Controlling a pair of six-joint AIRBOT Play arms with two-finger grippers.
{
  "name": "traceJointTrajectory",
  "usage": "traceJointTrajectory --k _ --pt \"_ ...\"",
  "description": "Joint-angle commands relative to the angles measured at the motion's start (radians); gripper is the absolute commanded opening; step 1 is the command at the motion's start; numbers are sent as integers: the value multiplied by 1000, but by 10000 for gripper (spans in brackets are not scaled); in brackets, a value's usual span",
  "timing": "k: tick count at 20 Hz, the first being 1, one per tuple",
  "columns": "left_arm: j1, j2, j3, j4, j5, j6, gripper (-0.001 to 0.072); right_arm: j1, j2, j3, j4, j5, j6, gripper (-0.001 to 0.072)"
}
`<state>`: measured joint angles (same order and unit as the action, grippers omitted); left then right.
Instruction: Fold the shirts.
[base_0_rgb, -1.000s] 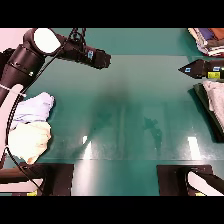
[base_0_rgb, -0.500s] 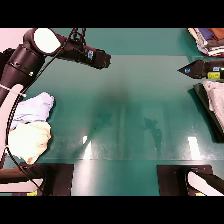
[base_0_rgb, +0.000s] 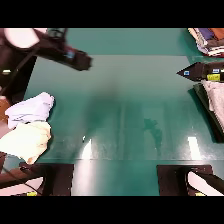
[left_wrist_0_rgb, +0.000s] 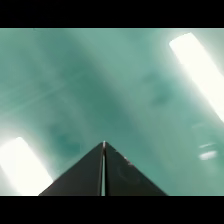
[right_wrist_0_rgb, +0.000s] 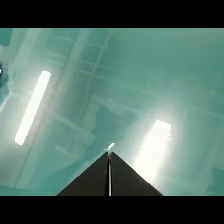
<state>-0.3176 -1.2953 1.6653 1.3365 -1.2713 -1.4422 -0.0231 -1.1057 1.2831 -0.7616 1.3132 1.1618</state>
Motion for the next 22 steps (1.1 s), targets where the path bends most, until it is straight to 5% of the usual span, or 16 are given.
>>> traceJointTrajectory --k 1,5,6,7,8,11,18,19,22 --pt "143 157 -108 269 -154 -9 29 0 1 0 0 6 0 14" --pt "359 281 -376 284 -176 -8 32 1 1 0 0 -5 0 14" --pt "406 283 -444 284 -164 -8 200 0 1 0 0 -5 0 15" --pt "445 279 -510 283 -131 -12 526 1 1 0 0 -5 0 15" --pt "482 276 -580 285 -67 -34 673 0 1 0 0 -5 0 15" --pt "555 275 -752 285 143 -51 673 1 1 0 0 -5 0 15" --pt "580 238 -851 288 339 -81 671 1 1 -1 2 -5 0 15" --pt "580 223 -851 288 334 -89 578 1 1 -1 2 -4 0 15" --pt "580 212 -846 278 312 -88 26 1 1 -1 2 -5 0 15"
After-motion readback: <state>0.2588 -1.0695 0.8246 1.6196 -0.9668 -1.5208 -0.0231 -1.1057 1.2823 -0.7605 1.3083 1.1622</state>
